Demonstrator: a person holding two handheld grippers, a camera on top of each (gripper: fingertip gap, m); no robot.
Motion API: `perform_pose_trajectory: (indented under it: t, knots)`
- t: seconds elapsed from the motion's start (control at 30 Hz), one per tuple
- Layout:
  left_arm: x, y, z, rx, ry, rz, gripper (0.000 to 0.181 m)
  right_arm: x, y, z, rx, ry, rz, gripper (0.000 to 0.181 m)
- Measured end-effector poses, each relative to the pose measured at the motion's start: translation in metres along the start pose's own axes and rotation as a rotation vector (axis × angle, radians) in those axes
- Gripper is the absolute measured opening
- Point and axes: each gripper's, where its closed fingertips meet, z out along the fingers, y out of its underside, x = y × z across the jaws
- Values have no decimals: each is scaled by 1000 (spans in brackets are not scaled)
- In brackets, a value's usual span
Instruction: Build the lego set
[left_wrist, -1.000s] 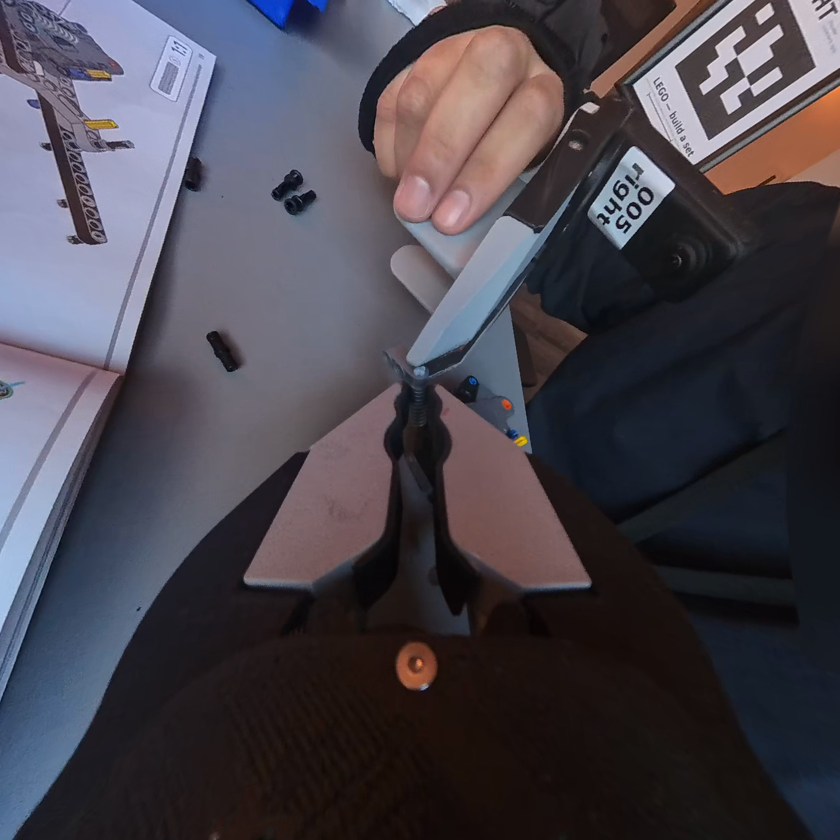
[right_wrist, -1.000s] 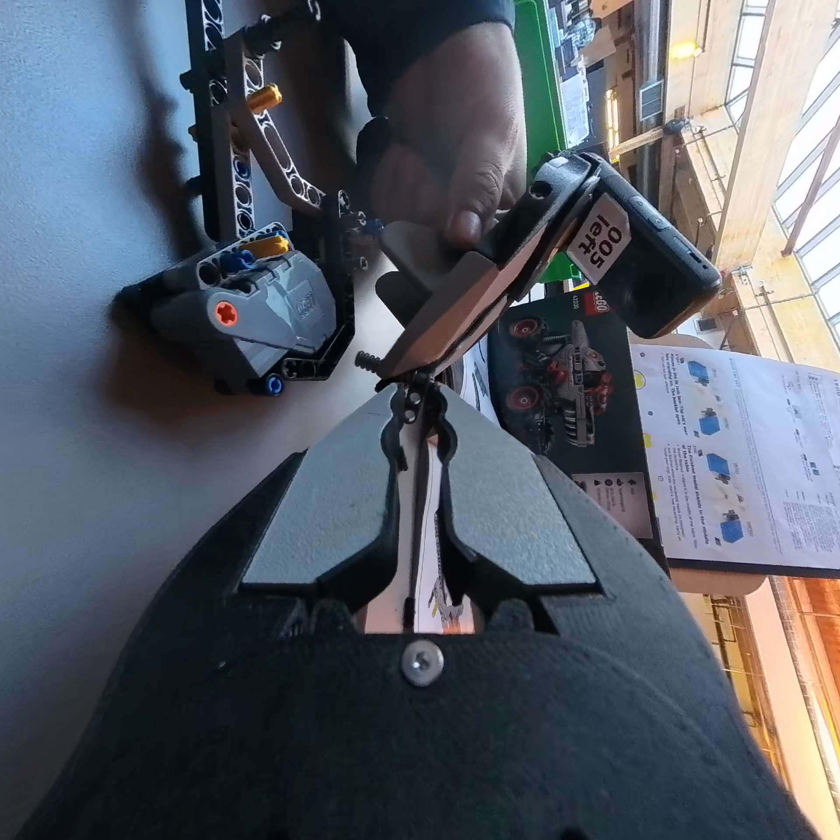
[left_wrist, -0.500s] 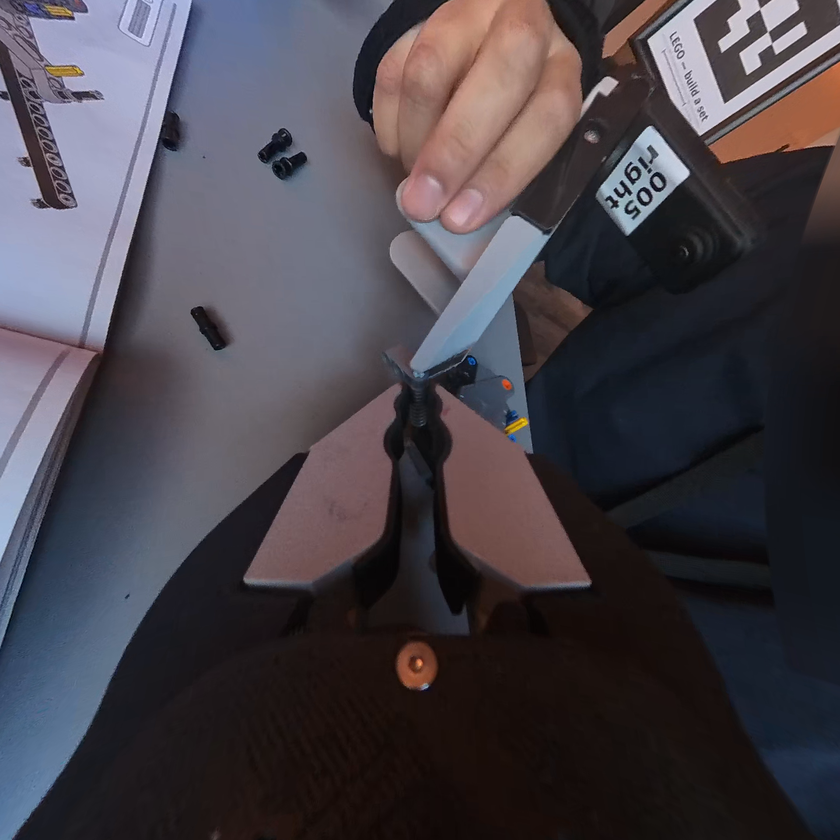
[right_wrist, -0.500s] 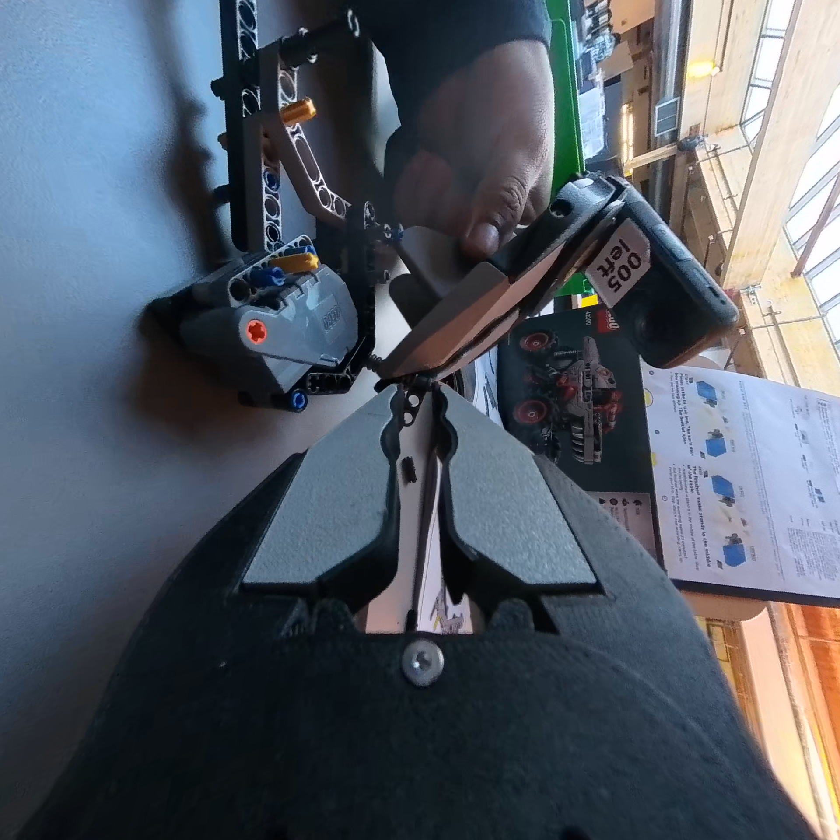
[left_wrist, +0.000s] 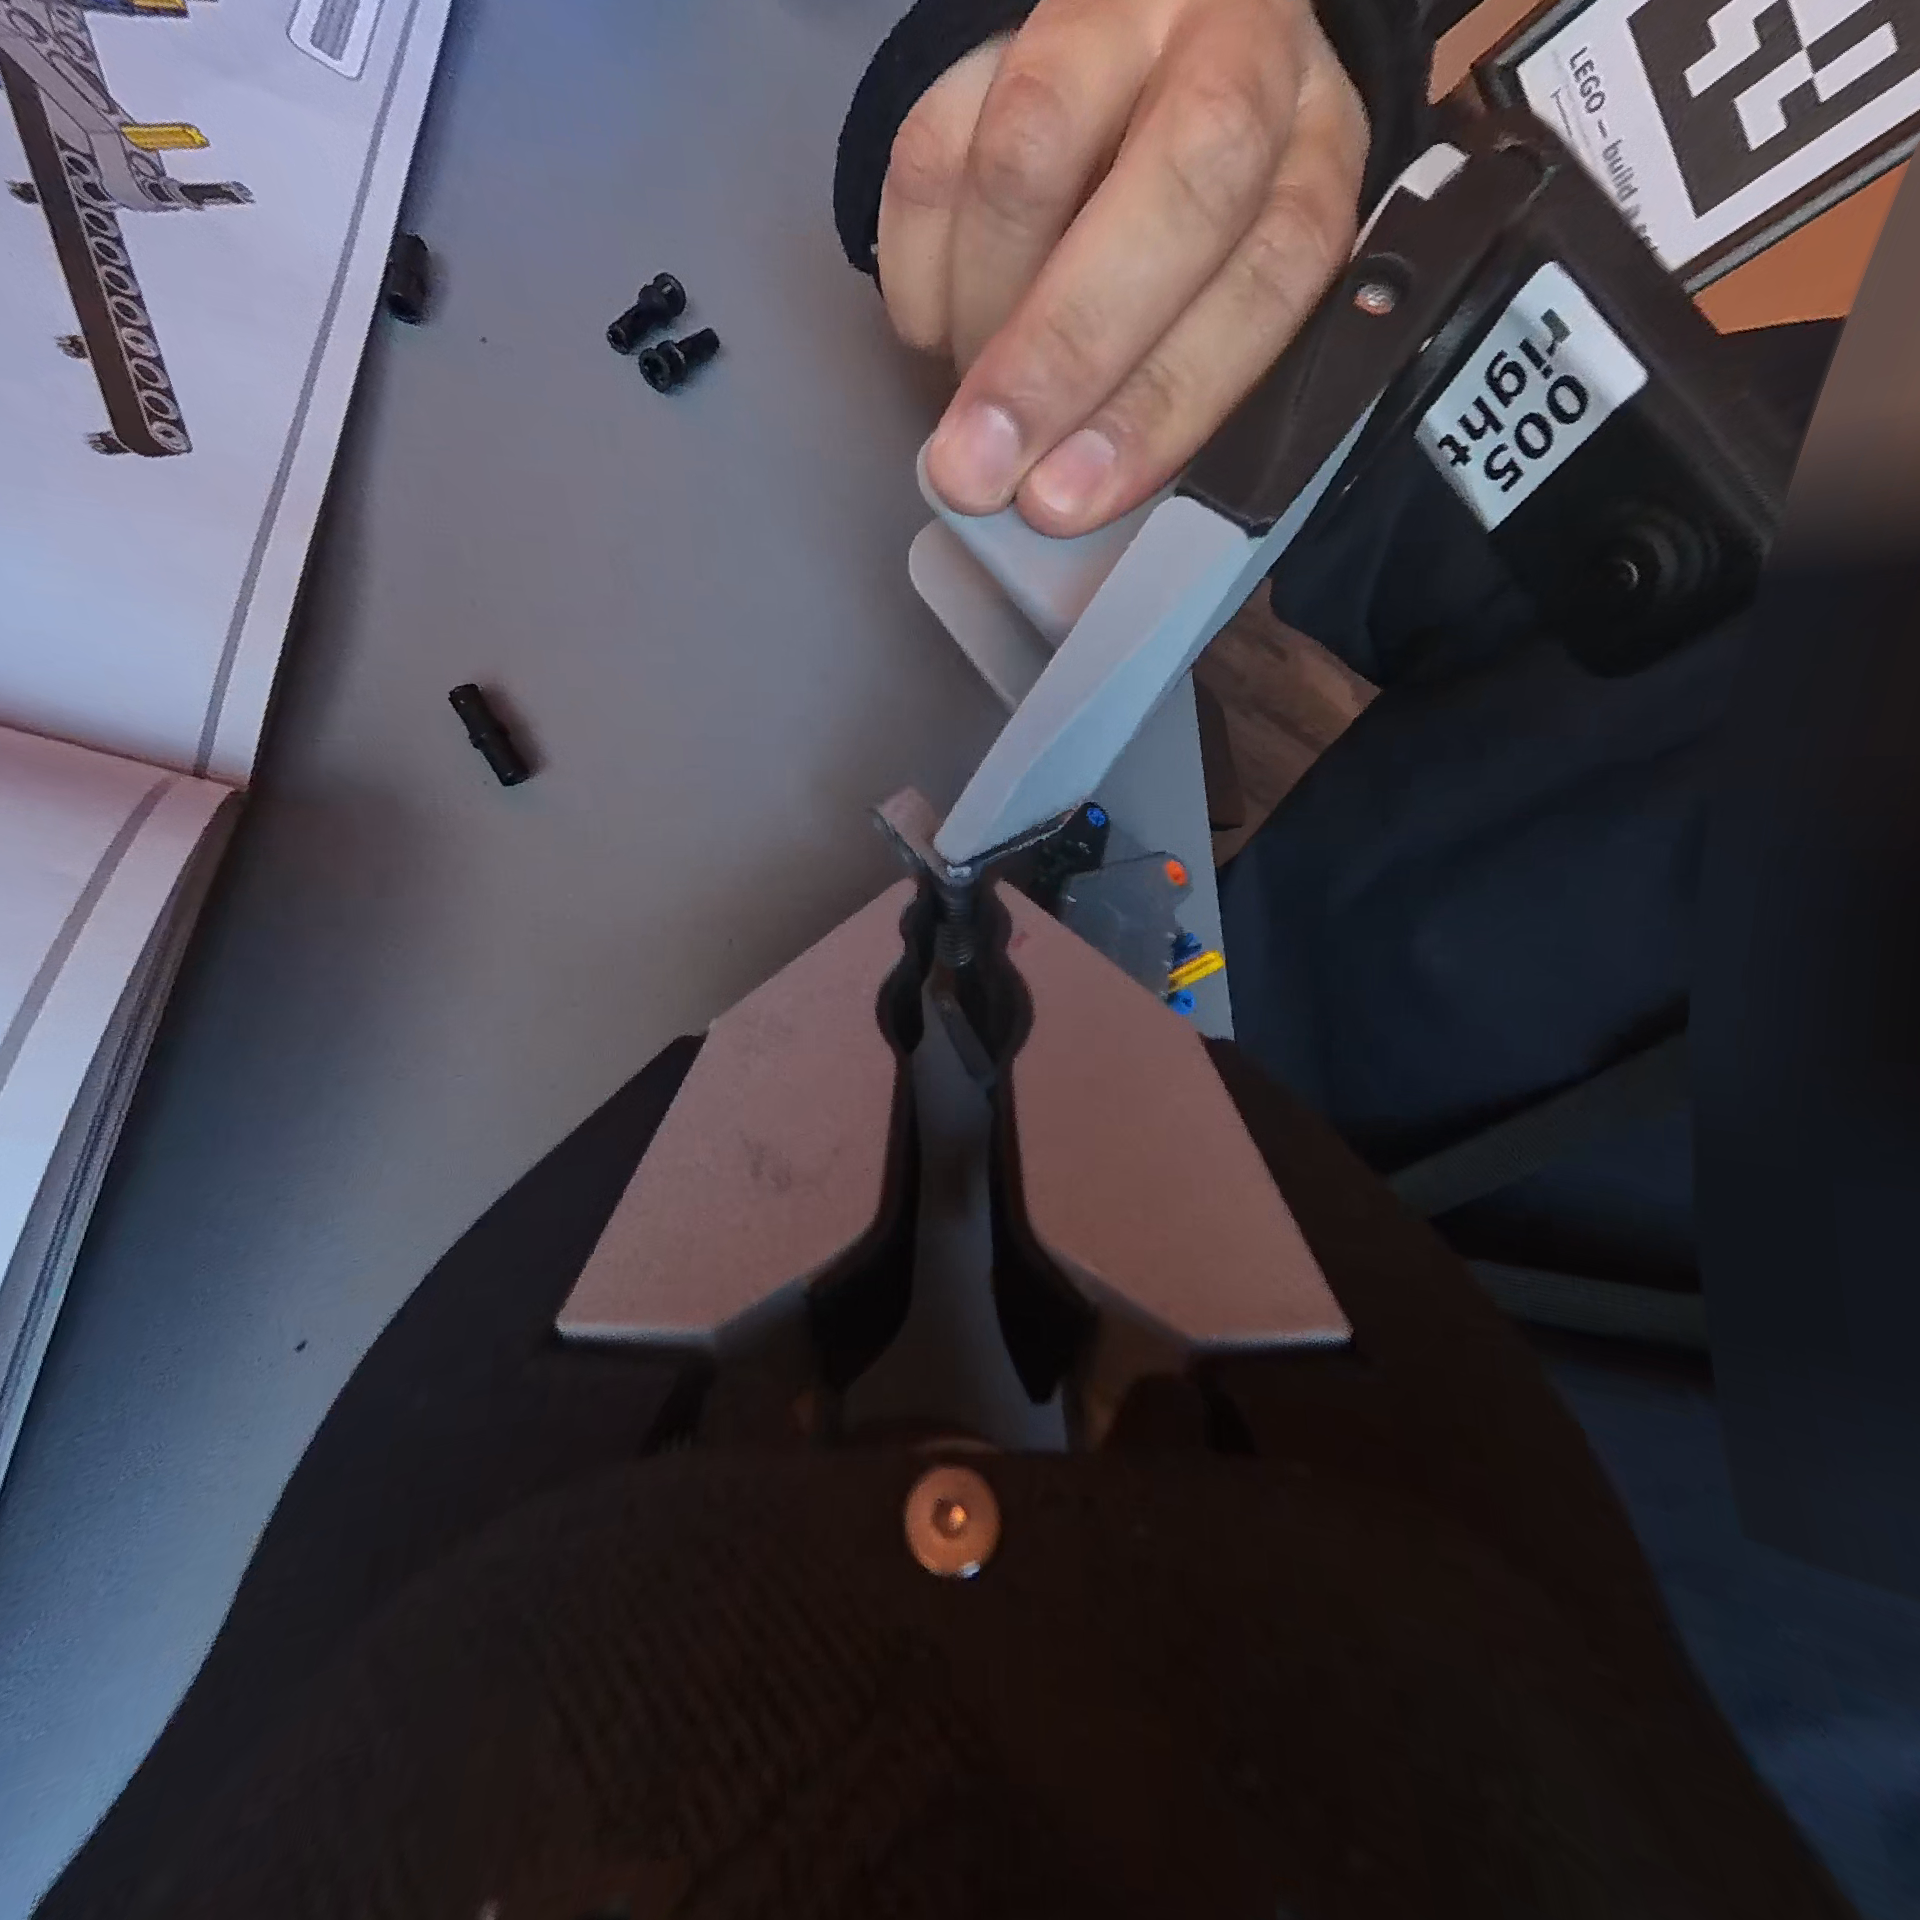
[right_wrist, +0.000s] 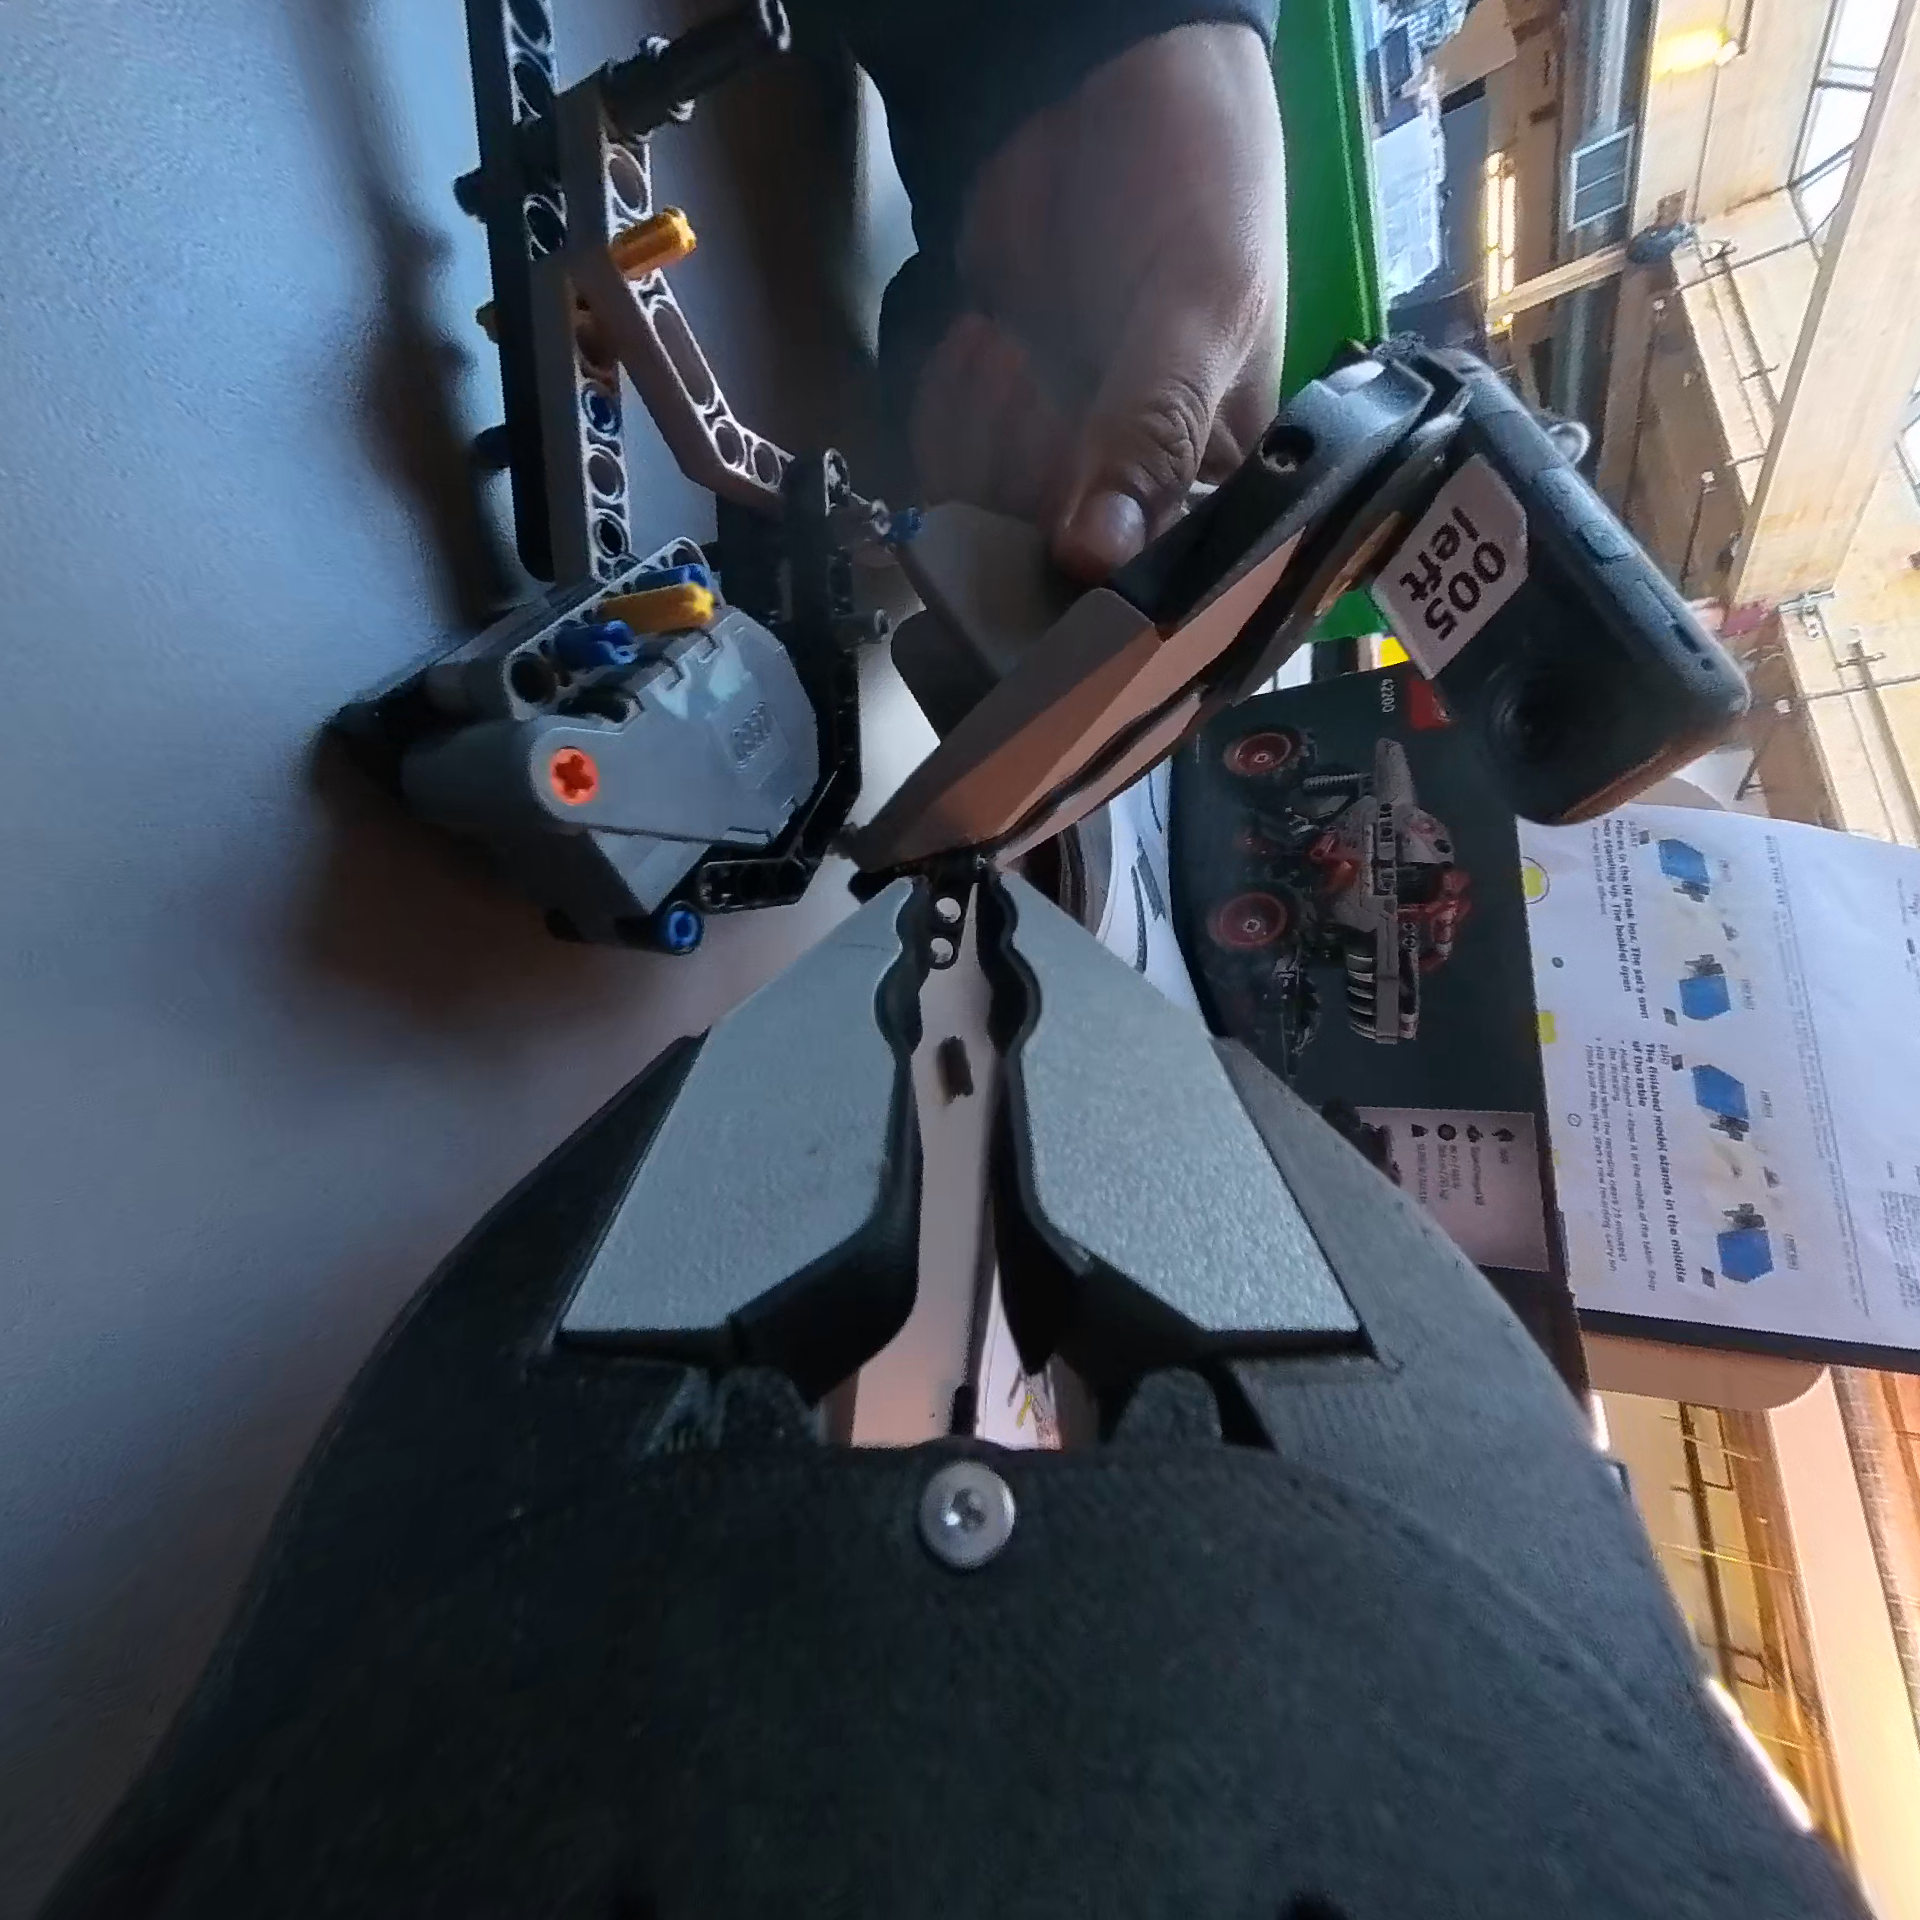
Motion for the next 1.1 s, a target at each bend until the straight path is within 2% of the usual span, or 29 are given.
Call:
perform_pose_trajectory:
  t: [0.2,0.3,0.37,0.43,0.6,0.67,0.7,1.1]
  knots:
    - [0,-4,-1,26,2,-6,5,5,3,0,-1,5,41,7]
    - [4,-17,-10,107,29,-28,6,20,3,-3,57,106,83,6]
    - [6,-16,-12,106,42,-39,6,20,1,-3,60,145,5,8]
    - [5,-12,-10,83,37,-41,6,16,0,-1,42,134,-33,8]
    - [10,-1,-4,15,90,-74,6,12,-7,-3,84,108,-35,25]
    - [9,0,-3,10,90,-75,6,5,-6,-2,76,65,-47,10]
    - [9,-1,-4,13,88,-72,5,4,-5,-1,77,66,-43,8]
    - [8,6,1,-64,91,-56,6,-4,-6,0,92,-38,-18,9]
